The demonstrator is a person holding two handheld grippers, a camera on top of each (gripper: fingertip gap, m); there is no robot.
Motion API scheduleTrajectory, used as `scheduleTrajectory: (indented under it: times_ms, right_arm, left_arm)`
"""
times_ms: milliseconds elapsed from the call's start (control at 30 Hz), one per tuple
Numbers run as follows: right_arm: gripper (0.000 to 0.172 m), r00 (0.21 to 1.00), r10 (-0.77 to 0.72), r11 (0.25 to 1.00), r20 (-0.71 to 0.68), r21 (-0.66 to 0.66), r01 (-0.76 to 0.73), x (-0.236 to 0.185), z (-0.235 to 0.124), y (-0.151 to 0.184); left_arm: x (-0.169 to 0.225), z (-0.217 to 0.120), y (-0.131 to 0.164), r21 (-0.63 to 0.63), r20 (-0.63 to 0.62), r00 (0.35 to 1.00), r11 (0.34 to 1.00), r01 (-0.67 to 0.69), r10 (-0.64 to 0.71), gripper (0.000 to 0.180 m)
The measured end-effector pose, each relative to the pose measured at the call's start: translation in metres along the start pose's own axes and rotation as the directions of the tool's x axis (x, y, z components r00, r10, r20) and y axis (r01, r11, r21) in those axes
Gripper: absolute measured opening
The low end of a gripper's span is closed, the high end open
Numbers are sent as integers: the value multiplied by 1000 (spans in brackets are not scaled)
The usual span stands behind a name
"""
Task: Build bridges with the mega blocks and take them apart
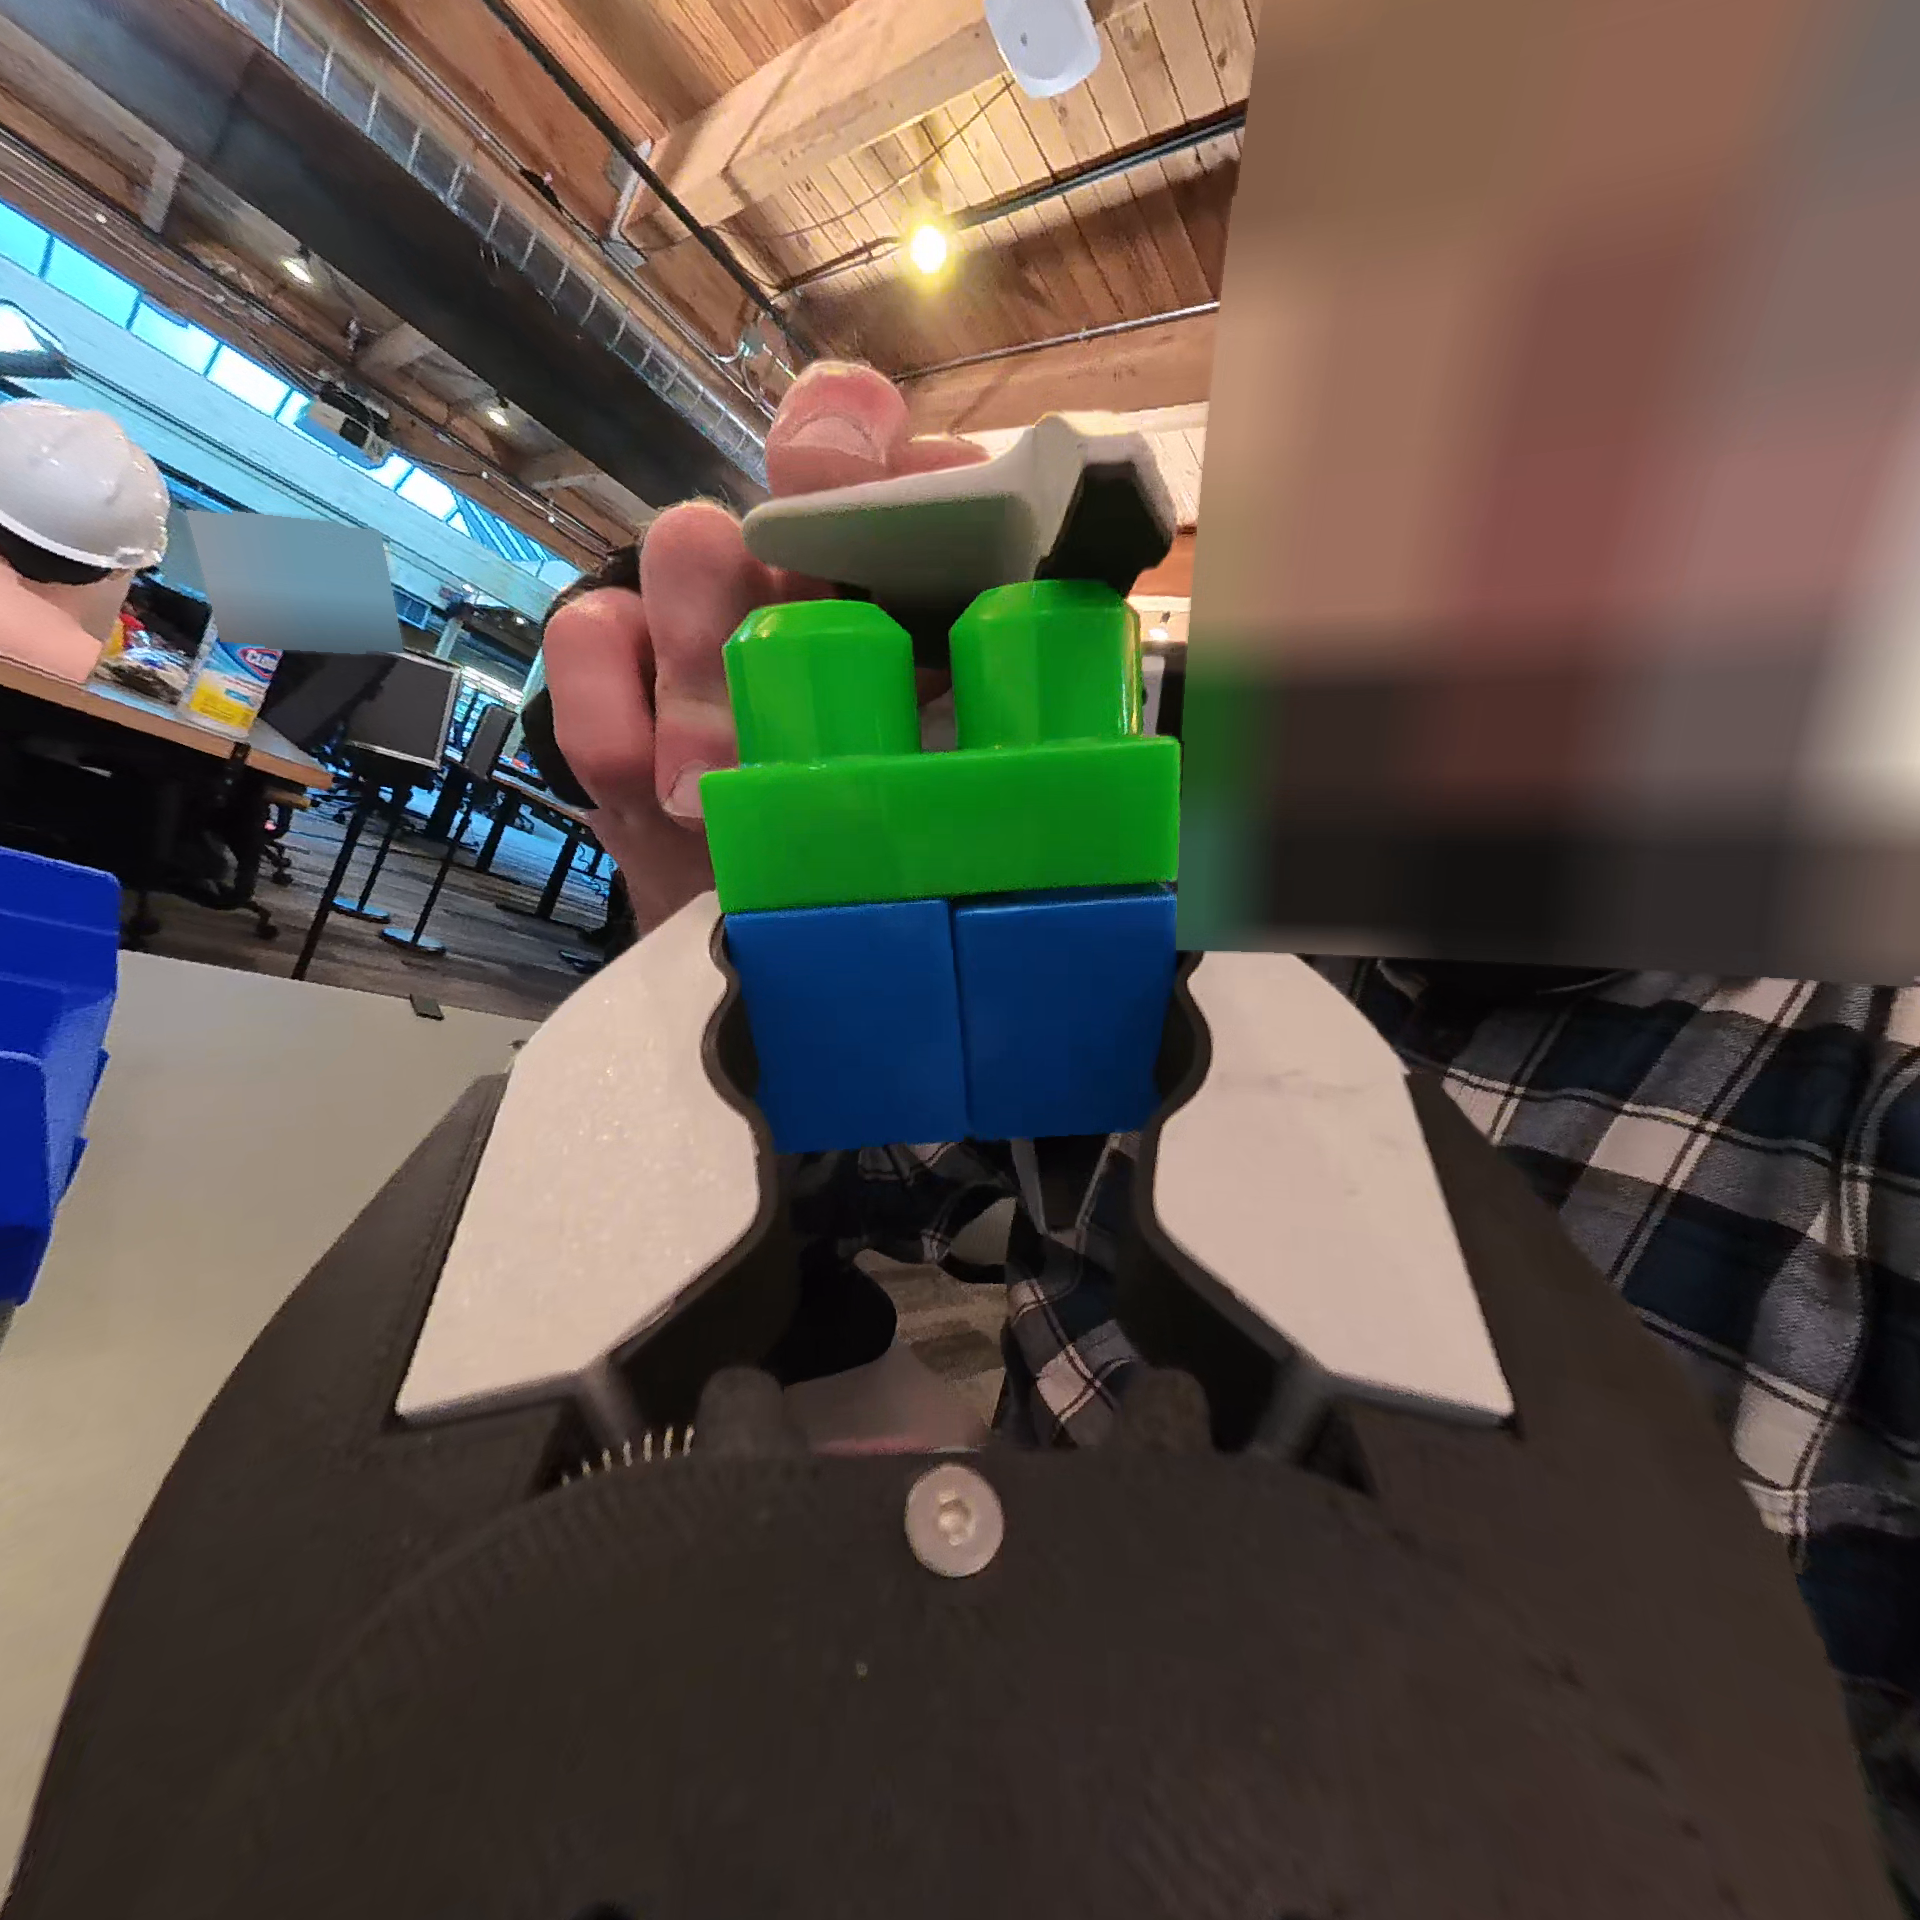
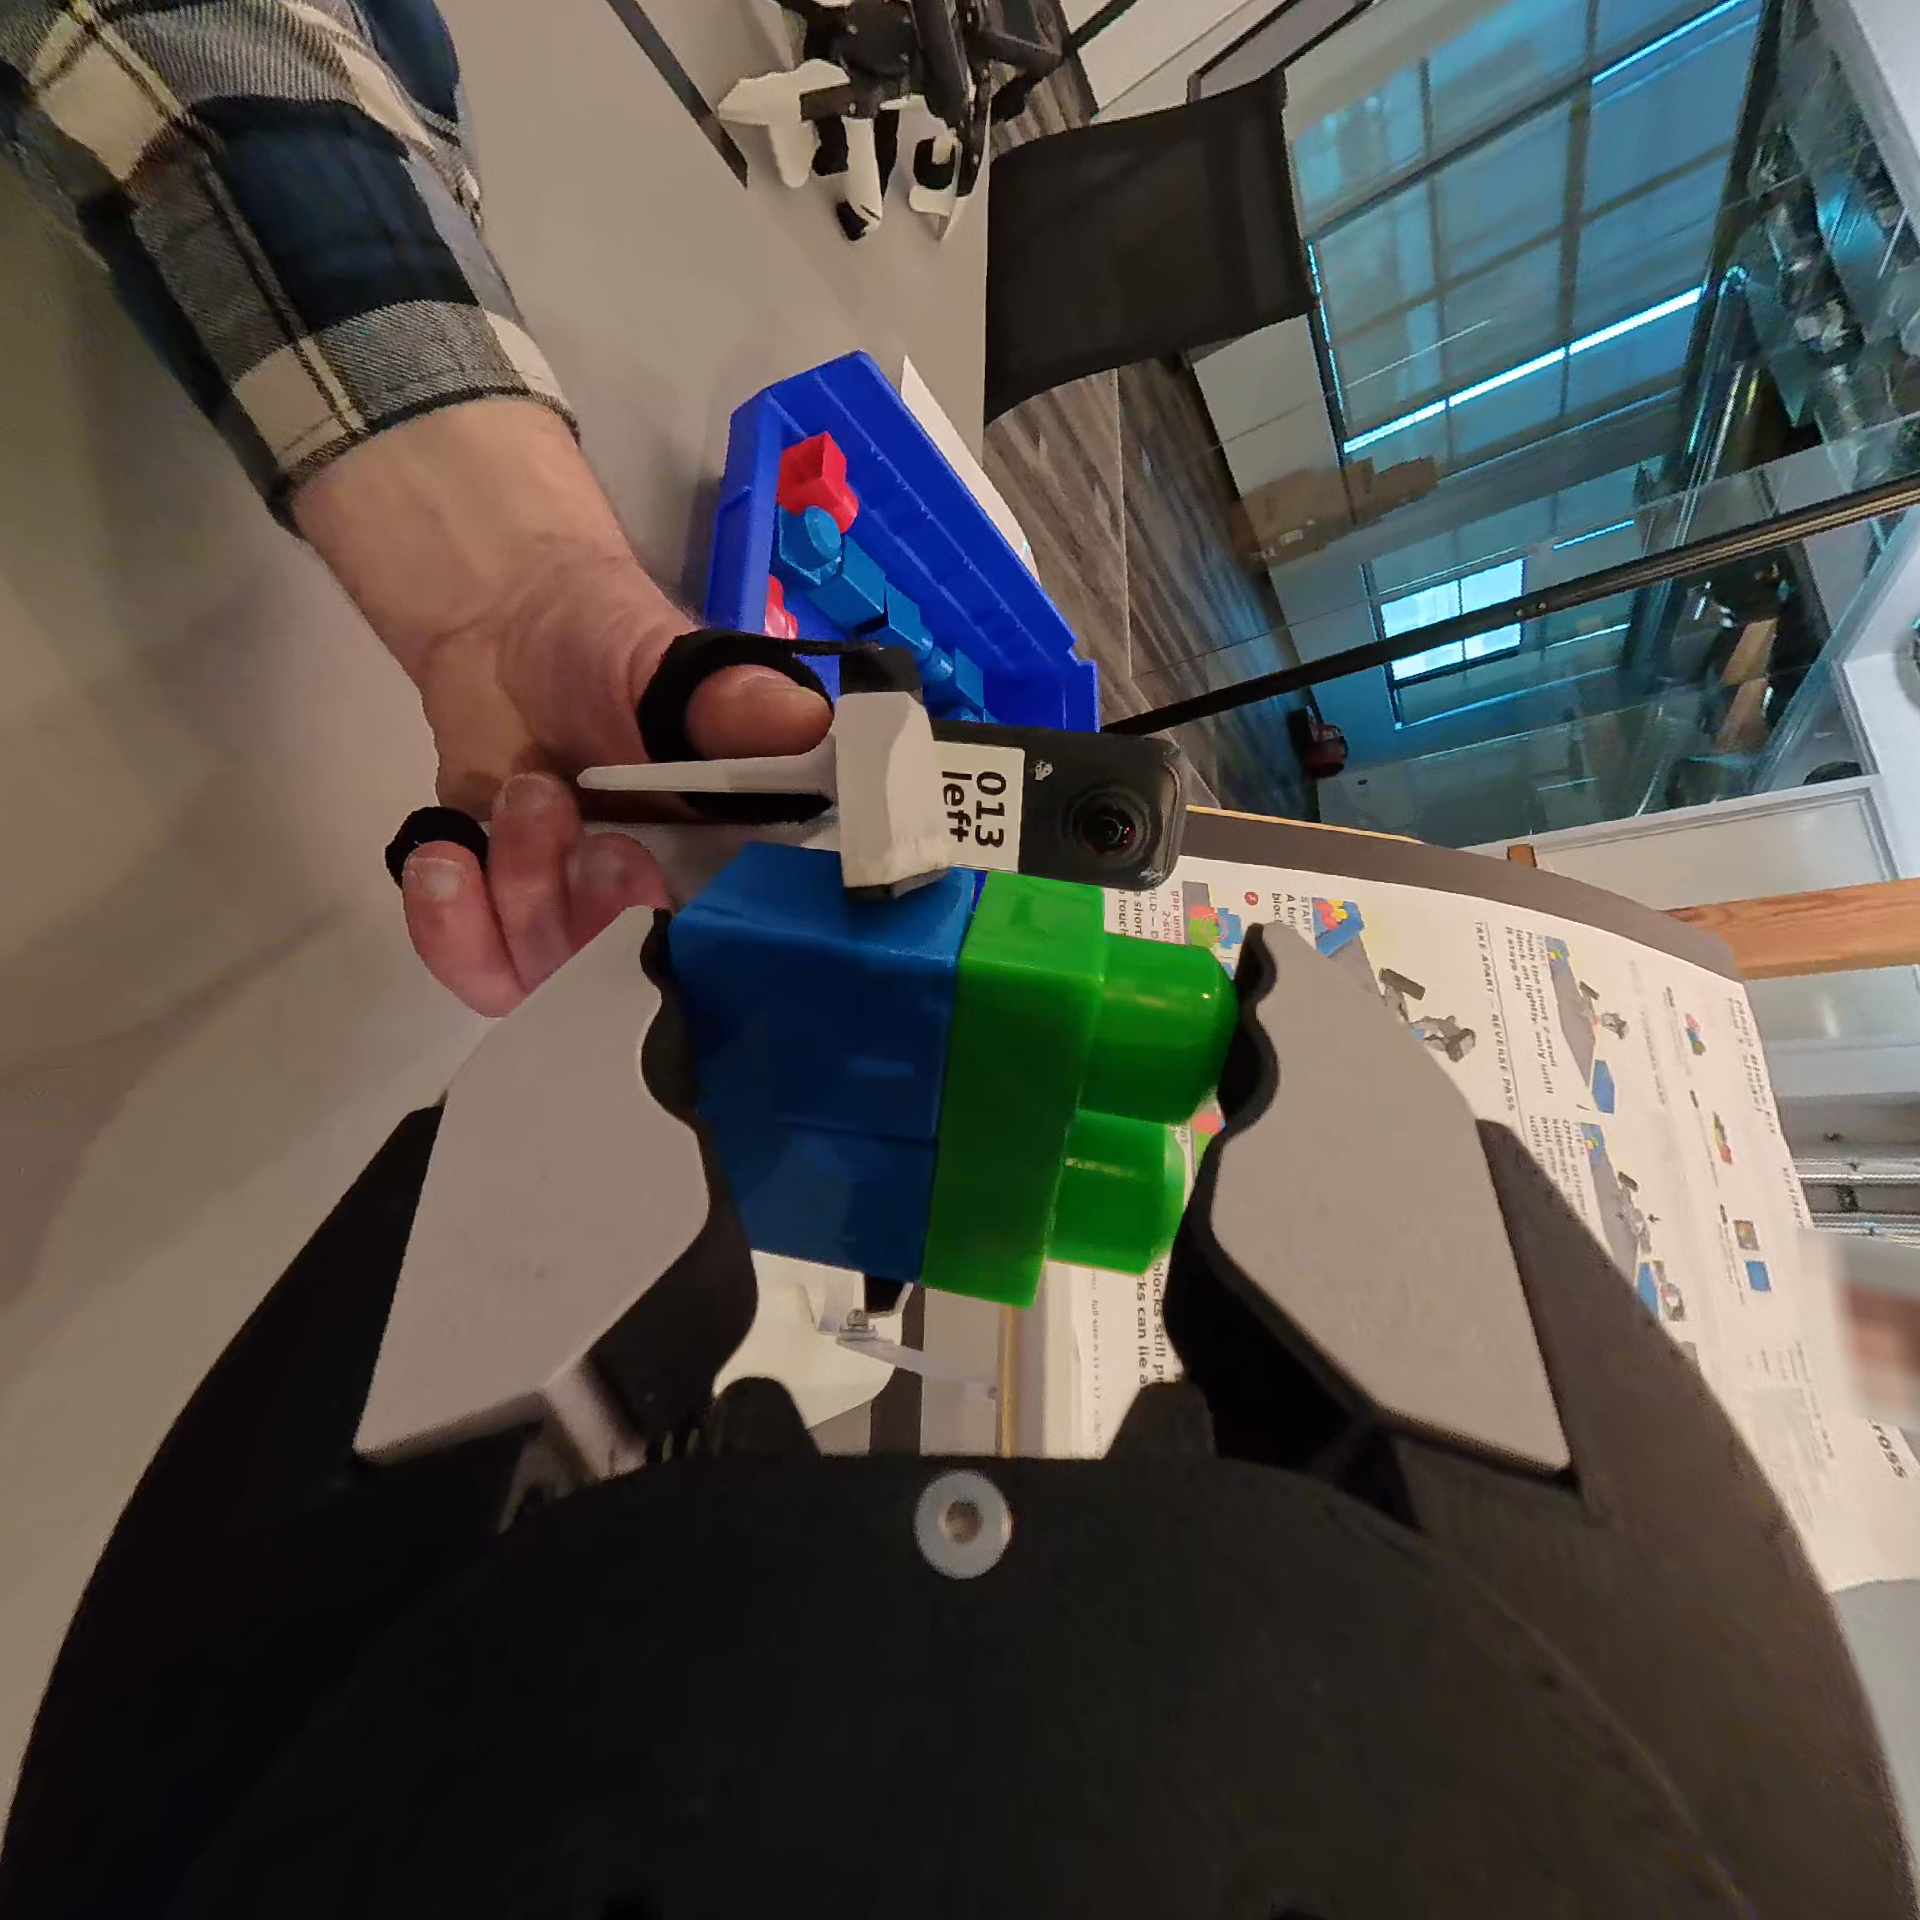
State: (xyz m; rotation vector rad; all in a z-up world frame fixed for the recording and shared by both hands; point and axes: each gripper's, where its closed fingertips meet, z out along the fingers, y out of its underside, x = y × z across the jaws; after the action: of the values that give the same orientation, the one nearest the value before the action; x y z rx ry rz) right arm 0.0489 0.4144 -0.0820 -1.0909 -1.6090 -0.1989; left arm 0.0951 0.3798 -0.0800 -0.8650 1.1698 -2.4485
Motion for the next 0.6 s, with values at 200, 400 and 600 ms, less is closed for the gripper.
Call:
scheduleTrajectory:
  times_ms: [200,400,600]
  right_arm:
    - [100,999,18,1000,46,10,-18,-6,-1,-1]
    - [100,999,26,1000,33,6,-26,-2,-2,-1]
    - [100,998,50,998,-24,51,-49,7,0,-1]
  left_arm:
    - [-1,1,7,-44,-2,1000,999,0,0,75]
    - [0,3,6,-55,-8,1000,998,11,-12,75]
    - [-1,-2,2,-80,43,997,995,-56,59,79]
